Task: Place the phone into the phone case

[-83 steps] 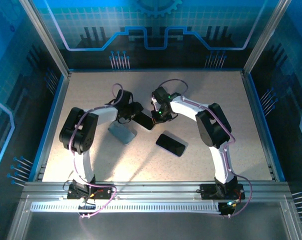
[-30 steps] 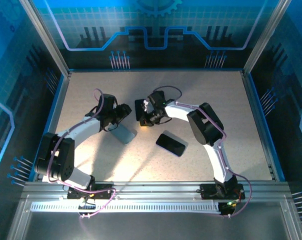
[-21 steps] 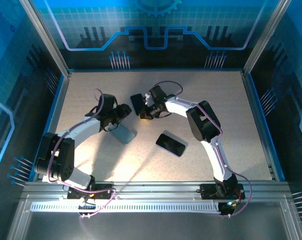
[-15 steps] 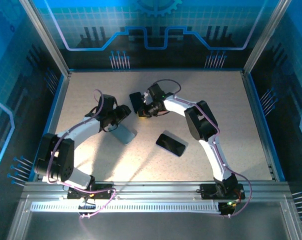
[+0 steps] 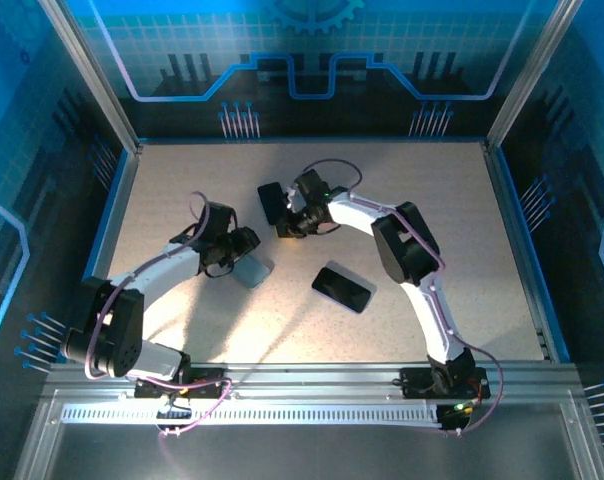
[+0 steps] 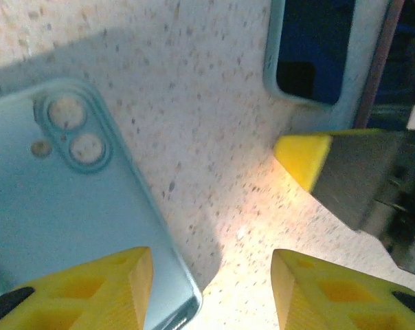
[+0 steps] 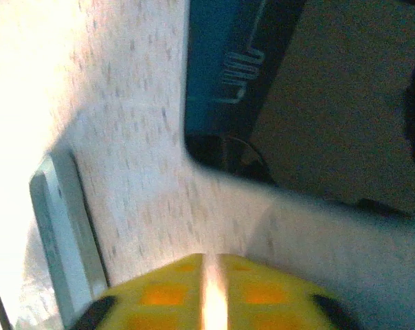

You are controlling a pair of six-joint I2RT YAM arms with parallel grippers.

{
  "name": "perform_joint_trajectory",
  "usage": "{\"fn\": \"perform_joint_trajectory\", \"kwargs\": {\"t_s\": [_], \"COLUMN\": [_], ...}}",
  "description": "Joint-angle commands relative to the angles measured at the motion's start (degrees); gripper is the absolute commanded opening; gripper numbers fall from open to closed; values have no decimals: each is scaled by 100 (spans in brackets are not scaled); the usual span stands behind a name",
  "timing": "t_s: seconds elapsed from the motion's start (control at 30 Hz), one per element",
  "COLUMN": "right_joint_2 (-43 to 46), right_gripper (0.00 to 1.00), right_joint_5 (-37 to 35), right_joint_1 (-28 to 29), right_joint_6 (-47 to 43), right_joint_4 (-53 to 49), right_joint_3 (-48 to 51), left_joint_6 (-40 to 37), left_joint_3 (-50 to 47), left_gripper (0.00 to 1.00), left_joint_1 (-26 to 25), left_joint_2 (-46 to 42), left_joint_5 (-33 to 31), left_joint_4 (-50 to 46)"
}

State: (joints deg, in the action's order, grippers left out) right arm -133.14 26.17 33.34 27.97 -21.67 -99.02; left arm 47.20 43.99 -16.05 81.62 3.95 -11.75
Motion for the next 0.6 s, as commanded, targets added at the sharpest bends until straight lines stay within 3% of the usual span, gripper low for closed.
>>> {"fn": "perform_joint_trajectory", "kwargs": {"t_s": [0.0, 0.13, 0.37, 0.57], "right_joint_2": [1213, 2130, 3032, 3597], "right_gripper": [39, 56, 64, 69], "right_joint_5": [-661, -1319, -2070, -2099], "right_joint_1": [-19, -50, -207, -427], "right_joint_6": [-547, -812, -894, -786], "right_joint_4": [5, -455, -1230, -1241], "right_joint_3": [822, 1740, 2817, 3690], "left_joint_6": [-174, -116, 20, 371], "left_joint_3": [-117, -172, 29, 109], "left_gripper": [49, 49, 45, 44], "left_joint_1": [-328, -640, -1473, -2232], "left_joint_2": [-80, 157, 556, 1013], "left_joint_5": [-232, -243, -104, 195], "left_joint_4": [-401, -329, 39, 506]}}
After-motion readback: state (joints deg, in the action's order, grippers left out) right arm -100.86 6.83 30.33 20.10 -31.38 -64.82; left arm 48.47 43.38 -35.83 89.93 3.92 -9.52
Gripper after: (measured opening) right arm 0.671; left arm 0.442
